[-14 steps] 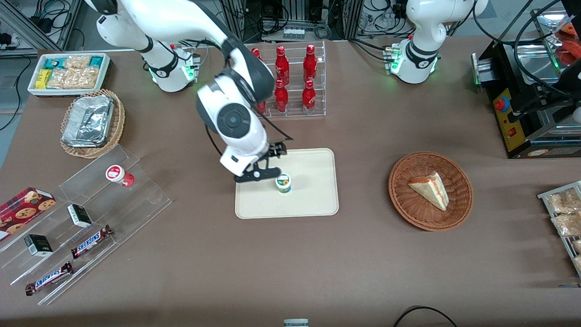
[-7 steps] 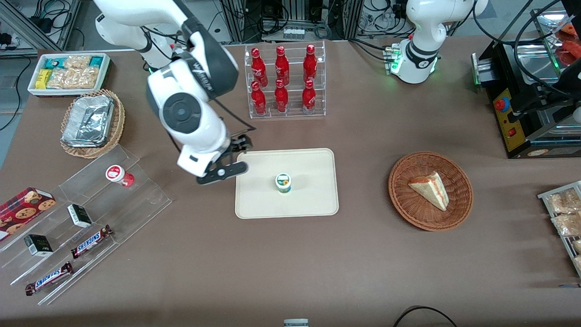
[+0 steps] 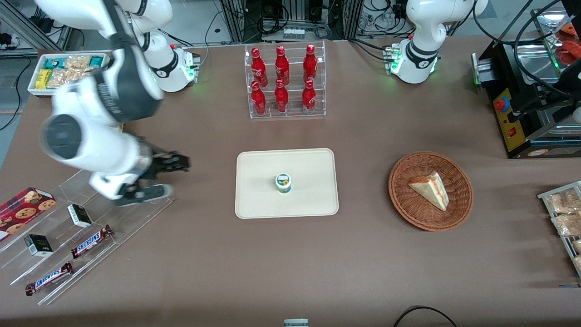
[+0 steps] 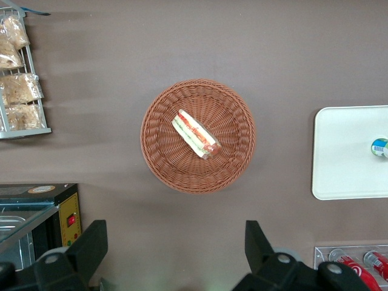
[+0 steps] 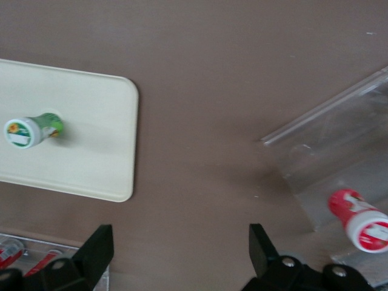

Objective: Place green gum on tray

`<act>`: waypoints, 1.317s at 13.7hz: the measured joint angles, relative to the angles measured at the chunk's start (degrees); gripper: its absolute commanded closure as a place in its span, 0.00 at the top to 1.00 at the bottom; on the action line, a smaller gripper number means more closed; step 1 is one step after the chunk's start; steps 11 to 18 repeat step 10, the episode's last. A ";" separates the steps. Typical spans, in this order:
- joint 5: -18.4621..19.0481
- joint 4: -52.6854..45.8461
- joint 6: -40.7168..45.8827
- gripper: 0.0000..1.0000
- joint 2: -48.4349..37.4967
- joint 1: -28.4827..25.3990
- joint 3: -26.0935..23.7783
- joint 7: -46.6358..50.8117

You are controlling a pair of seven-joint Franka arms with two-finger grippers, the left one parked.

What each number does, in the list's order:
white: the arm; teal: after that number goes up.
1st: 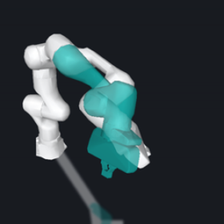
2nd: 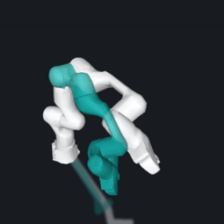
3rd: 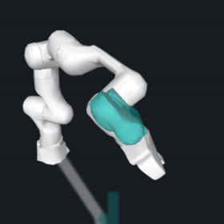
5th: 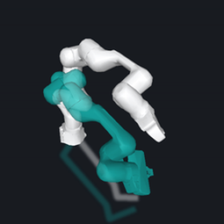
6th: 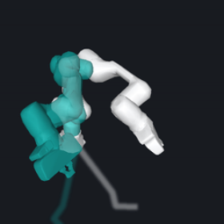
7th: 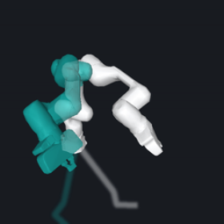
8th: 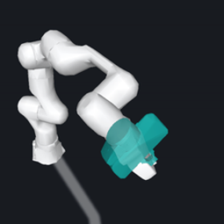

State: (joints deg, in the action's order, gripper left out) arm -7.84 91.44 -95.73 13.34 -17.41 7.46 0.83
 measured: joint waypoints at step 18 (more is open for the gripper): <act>5.32 3.40 10.74 0.99 -11.53 16.96 -3.62 -10.56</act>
